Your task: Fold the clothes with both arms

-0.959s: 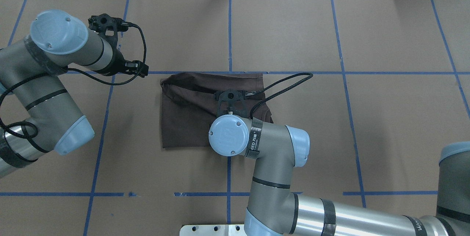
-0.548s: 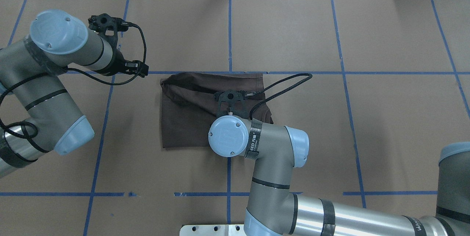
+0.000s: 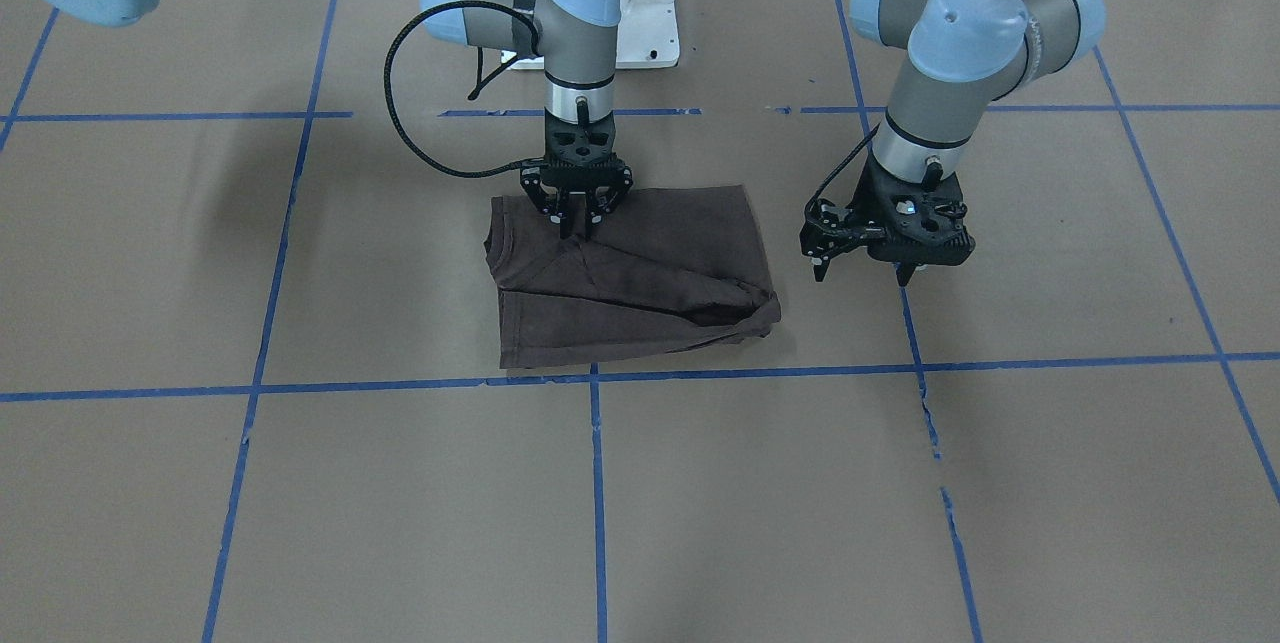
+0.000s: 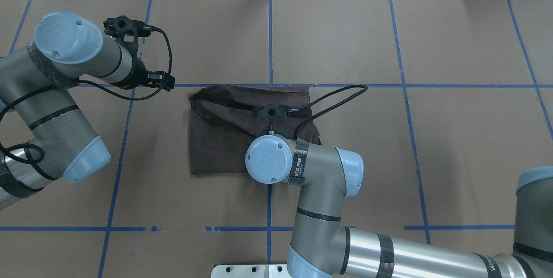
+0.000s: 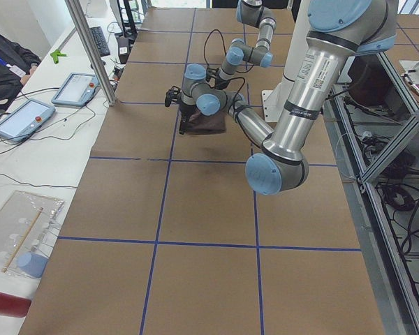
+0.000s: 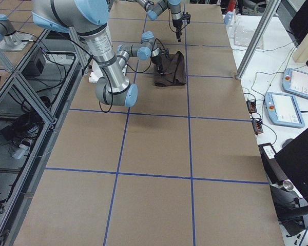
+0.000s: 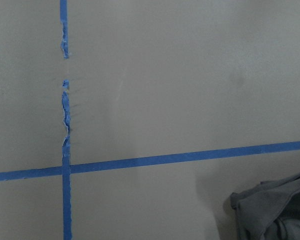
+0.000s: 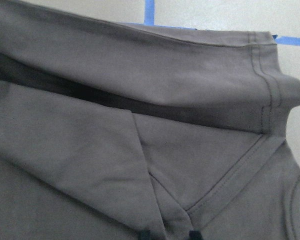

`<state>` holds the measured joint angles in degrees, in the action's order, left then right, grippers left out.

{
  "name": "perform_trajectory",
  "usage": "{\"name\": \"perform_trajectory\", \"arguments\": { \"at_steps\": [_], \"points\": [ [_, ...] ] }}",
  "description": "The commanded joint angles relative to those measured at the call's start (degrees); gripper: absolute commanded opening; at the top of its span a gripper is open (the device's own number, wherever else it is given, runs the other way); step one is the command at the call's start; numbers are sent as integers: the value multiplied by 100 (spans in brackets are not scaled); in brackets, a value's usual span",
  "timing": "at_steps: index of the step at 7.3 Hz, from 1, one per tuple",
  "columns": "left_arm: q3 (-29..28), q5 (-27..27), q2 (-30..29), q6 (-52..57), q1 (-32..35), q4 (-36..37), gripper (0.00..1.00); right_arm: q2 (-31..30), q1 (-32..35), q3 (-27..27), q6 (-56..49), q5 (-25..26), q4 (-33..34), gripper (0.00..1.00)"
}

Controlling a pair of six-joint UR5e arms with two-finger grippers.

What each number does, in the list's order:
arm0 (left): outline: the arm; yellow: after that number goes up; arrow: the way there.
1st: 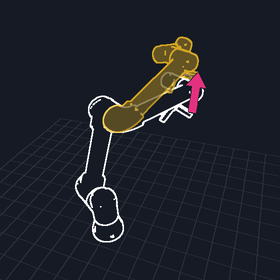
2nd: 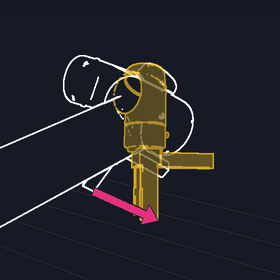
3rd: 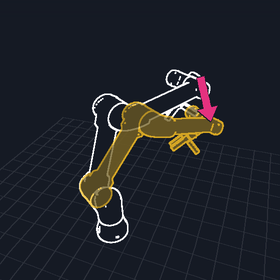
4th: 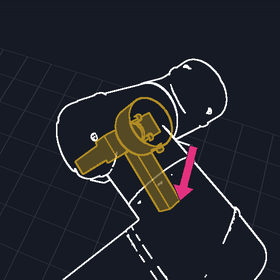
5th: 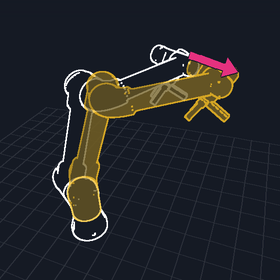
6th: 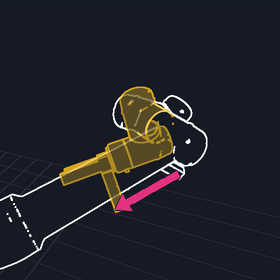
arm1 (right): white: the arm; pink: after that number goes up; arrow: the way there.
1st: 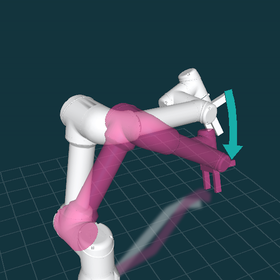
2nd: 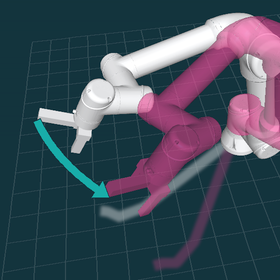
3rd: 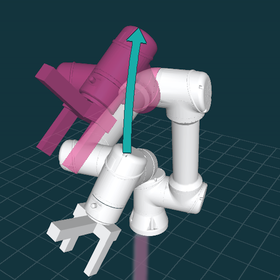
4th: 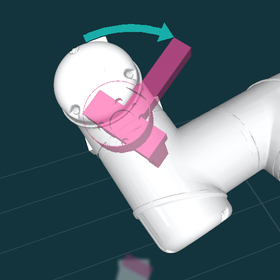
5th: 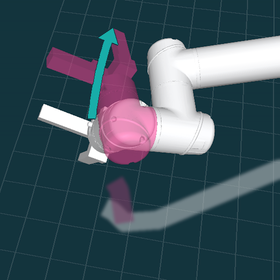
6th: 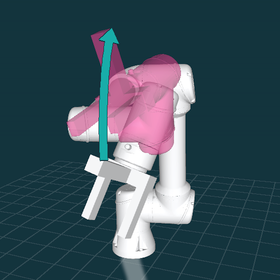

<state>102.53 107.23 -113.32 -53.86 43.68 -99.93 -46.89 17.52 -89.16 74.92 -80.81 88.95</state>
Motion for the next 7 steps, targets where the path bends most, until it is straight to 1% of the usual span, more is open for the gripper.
{"name": "perform_trajectory", "arguments": {
  "at_steps": [1, 5, 6, 7],
  "points": [
    [4, 0, 3, 7, 0, 0, 100, 5, 5, 4, -13, 31, -9, 37],
    [4, 0, 3, 7, 0, 0, 100, 13, 23, 4, 49, 31, -53, 33],
    [4, 0, 3, 7, 0, 0, 100, 5, 23, 13, 49, 31, -44, 33],
    [-5, 0, 3, 7, 0, 0, 100, 5, 14, 48, 49, 22, -53, 36]
  ]
}}
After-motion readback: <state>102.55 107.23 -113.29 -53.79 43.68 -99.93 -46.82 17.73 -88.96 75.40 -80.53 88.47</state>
